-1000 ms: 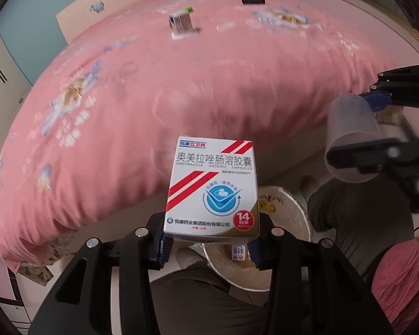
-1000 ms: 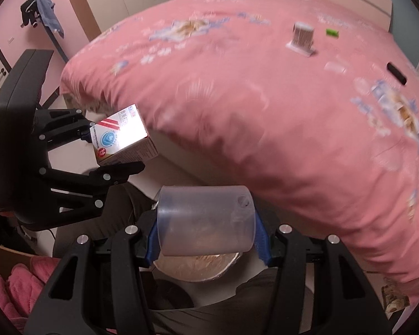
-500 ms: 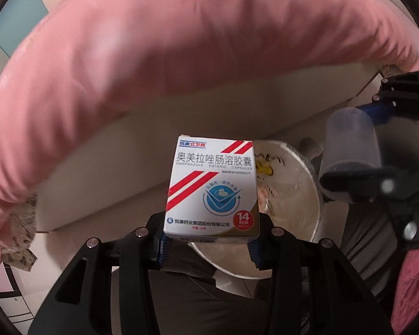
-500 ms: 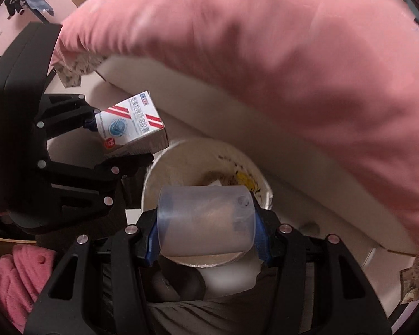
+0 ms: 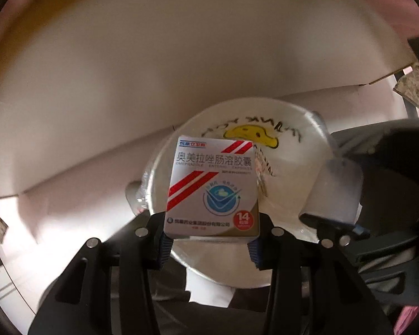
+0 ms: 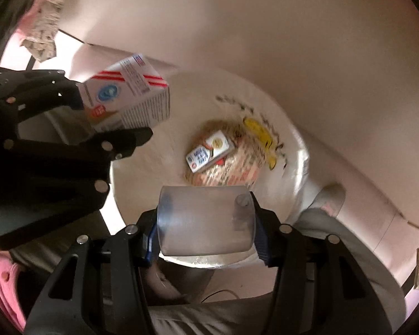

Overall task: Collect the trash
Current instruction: 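Open the left tool over the bin while the right tool releases the cup, then move both open tools back toward the bed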

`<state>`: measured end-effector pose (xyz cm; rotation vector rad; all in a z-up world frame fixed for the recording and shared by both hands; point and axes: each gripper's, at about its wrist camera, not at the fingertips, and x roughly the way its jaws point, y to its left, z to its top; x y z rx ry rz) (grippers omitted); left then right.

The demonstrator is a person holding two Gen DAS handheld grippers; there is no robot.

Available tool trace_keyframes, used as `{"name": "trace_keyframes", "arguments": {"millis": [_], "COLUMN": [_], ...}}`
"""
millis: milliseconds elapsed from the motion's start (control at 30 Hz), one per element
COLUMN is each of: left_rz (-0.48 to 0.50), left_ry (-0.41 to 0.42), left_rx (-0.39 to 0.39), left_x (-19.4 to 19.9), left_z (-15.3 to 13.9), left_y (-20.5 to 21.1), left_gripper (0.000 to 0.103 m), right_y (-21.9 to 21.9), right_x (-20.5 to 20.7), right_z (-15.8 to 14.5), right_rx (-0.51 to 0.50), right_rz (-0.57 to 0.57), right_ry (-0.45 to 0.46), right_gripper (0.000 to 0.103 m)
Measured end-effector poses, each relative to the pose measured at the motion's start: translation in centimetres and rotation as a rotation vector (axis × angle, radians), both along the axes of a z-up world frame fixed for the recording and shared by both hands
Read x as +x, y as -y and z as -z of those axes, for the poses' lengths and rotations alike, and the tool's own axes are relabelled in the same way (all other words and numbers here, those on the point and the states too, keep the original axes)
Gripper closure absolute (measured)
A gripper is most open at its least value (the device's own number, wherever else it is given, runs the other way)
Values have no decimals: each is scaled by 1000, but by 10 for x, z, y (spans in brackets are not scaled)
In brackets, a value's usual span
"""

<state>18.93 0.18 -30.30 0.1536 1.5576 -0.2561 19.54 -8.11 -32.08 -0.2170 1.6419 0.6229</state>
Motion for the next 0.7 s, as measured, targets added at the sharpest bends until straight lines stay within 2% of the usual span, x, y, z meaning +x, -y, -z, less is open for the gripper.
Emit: {"name": "trace_keyframes", "arguments": {"millis": [200,367,433,467,500,700], "left_rz": [-27,-56,-64,-71,-75,-59], "left_ry": [-81,-138,-158,-163,-166,-157], "left_rx": [-6,-33,-35,-36,-37,-29], "left_x": [11,13,15,15,15,13], "left_z": [34,52,61,63,65,63], "left_y": [-3,0,3,4,4,10], "left_gripper": [57,57,51,41,37,37], "right_y": [-1,0,1,1,1,4], "right_x": [-1,-3,-1,-1,-2,-2], "right_z": [42,64,72,76,79,76], "right_rx": [-41,-71,-80,-84,-91,-89], "right_rz": [33,47,51,49,48,47], "right_ry": [-109,-147,-163,-173,-177,-174], "right_gripper": [49,49,48,47,46,43]}}
